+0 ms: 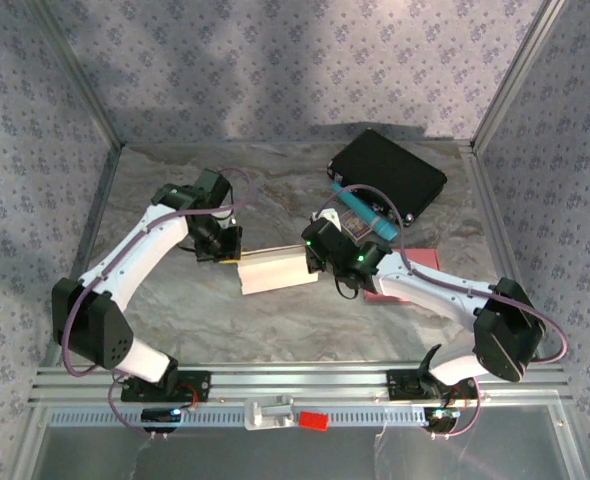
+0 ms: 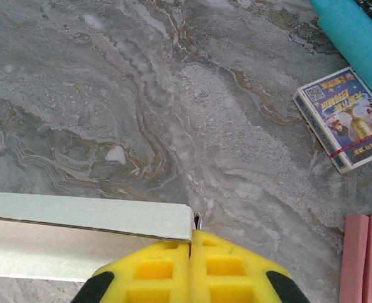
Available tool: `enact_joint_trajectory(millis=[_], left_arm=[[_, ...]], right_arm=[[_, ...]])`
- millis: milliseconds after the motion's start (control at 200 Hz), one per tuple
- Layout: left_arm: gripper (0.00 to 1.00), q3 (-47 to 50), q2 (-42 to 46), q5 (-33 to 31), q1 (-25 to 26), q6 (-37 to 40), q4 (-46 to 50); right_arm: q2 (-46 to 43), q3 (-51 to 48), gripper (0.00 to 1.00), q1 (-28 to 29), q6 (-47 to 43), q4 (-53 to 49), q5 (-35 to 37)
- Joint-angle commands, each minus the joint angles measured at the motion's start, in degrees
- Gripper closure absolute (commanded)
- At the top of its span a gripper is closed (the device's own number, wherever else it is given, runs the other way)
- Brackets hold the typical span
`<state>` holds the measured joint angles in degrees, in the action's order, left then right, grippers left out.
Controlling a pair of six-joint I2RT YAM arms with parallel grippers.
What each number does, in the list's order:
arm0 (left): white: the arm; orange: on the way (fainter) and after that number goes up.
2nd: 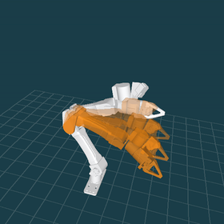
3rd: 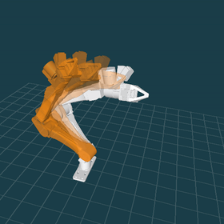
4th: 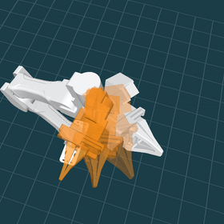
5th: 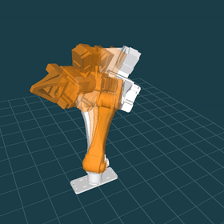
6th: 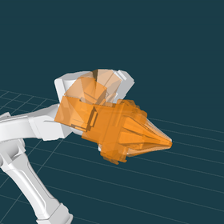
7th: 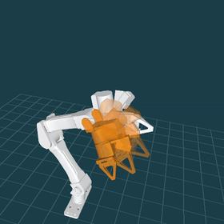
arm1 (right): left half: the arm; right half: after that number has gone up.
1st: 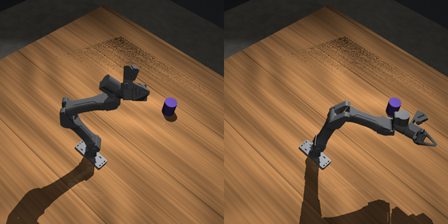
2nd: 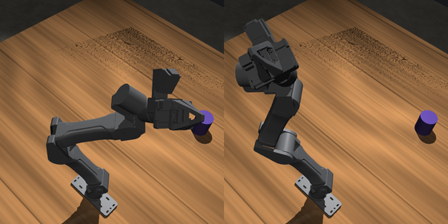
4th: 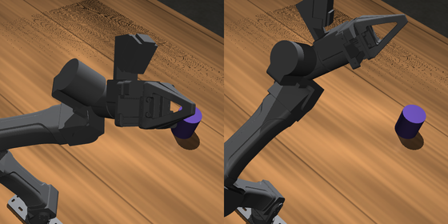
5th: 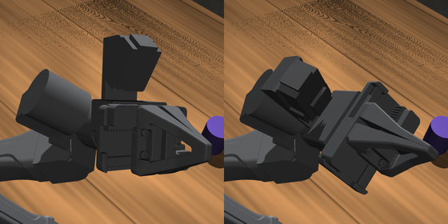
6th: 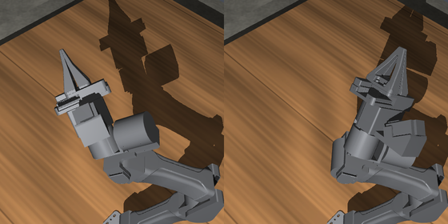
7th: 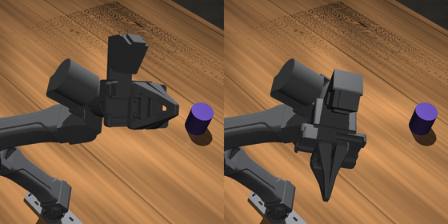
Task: Fold the paper box
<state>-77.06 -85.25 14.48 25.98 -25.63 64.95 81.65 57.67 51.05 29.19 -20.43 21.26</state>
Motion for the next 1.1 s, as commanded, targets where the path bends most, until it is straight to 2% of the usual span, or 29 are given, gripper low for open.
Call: enact_joint_trajectory(millis=[0,245,480,760,864,989,1094], left_arm=[[0.95,-2.0,-0.7,3.5,0.0,-0.2,0.1],[0.97,5.5,3.2,2.5,0.4,0.8,-7.6],[0.97,14.6,9.7,-1.5,3.4,2.2,-16.9],[0.97,18.6,12.2,-6.3,6.1,2.4,-17.9],[0.97,18.5,12.2,-7.3,6.8,2.5,-17.7],[0.97,18.4,11.8,-8.6,8.1,2.4,-17.4],[0.97,18.4,12.1,-9.6,8.9,2.2,-17.4]], right_arm=[[1.8,0.0,1.00,0.8,0.5,-4.4,-2.6],[1.9,-0.1,1.00,0.7,0.6,-3.9,-2.8],[1.9,-0.3,1.00,0.9,0.3,-3.3,-2.7],[0.7,1.5,1.00,0.9,1.7,-6.7,-3.1],[-1.1,3.9,0.85,-1.1,6.0,-11.1,-8.1],[-5.1,4.3,0.60,-5.0,14.5,-15.2,-17.4],[-9.8,1.6,0.49,-10.1,20.7,-14.3,-25.3]])
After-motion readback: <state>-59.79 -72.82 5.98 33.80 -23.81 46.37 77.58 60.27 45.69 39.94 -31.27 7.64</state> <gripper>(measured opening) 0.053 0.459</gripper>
